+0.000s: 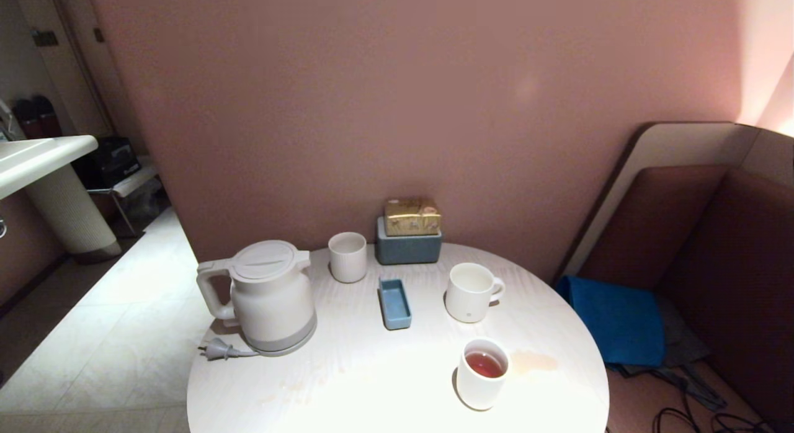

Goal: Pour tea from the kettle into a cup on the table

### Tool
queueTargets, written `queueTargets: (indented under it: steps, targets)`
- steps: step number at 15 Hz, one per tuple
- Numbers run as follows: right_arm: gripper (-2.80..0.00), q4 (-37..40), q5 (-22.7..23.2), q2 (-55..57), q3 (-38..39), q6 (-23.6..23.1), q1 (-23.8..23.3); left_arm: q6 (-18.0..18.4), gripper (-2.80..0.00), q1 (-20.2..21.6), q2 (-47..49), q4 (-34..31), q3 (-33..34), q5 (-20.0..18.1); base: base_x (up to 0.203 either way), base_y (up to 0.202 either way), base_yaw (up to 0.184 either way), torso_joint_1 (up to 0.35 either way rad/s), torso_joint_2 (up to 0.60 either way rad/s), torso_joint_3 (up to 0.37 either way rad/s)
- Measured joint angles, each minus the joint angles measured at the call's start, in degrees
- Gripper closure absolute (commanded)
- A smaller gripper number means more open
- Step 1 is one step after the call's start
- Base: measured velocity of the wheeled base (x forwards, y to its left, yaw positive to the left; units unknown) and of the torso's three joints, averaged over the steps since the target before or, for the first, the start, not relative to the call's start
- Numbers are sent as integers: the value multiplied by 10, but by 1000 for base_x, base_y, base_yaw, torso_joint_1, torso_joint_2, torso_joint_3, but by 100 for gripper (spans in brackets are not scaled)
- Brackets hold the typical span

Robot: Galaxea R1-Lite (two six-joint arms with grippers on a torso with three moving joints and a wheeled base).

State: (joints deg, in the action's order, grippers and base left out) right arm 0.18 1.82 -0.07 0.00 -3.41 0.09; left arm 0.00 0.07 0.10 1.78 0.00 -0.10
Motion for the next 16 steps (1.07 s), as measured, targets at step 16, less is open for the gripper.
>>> queueTargets:
  steps: [16]
  targets:
    - [0,0,0,0,0,2,0,0,0,0,0,0,0,0,0,0,0,0,0,0]
